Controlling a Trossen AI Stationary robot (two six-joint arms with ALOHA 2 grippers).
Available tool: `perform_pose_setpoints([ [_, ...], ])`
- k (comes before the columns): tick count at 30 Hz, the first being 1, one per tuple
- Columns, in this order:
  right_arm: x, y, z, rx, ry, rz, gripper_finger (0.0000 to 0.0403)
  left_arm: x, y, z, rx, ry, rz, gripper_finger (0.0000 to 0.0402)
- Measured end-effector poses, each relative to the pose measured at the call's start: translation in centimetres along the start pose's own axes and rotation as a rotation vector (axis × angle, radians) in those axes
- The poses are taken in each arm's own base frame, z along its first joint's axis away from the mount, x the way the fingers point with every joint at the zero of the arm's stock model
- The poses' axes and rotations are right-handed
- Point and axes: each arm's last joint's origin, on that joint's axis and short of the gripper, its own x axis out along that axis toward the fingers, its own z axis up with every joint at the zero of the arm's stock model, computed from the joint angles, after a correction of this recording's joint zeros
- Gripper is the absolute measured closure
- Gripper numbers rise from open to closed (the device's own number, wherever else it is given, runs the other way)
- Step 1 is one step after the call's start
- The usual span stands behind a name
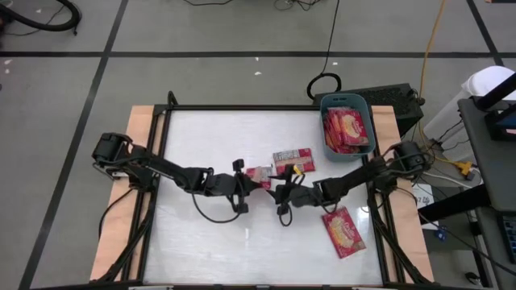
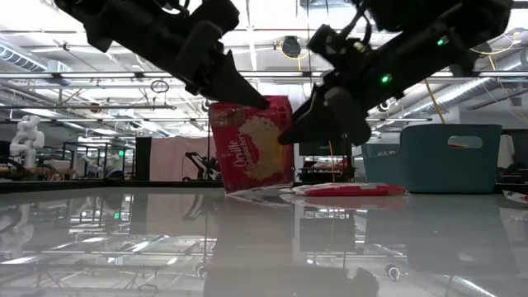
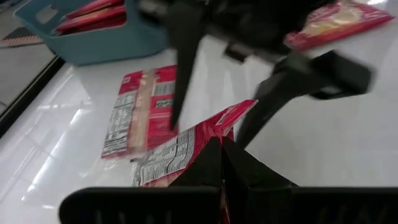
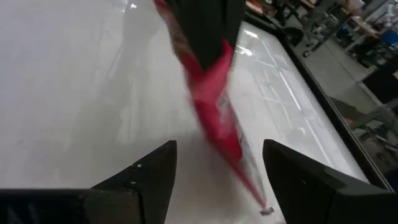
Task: Sort popcorn bags into baskets
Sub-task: Put the red popcorn bag into the blue bin
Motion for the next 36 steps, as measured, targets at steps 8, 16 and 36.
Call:
perform_pose_setpoints([
  [8, 1.4, -0.3, -0.6, 0.011, -0.017, 0.05, 0.0233, -0.2, -0.5, 0.3, 0.005, -0.033, -0.015, 0.0401],
  [16, 1.1, -0.5, 0.0, -0.017, -0.048, 0.045, 0.038, -1.0, -0.3, 1.3, 0.0, -0.078, 0.005, 0.035],
  [36, -4.1, -2.8, 3.2, 0.135, -0.084, 0.061, 0.0379, -6.9, -0.7, 1.7, -0.133, -0.087, 0.196, 0.0259],
])
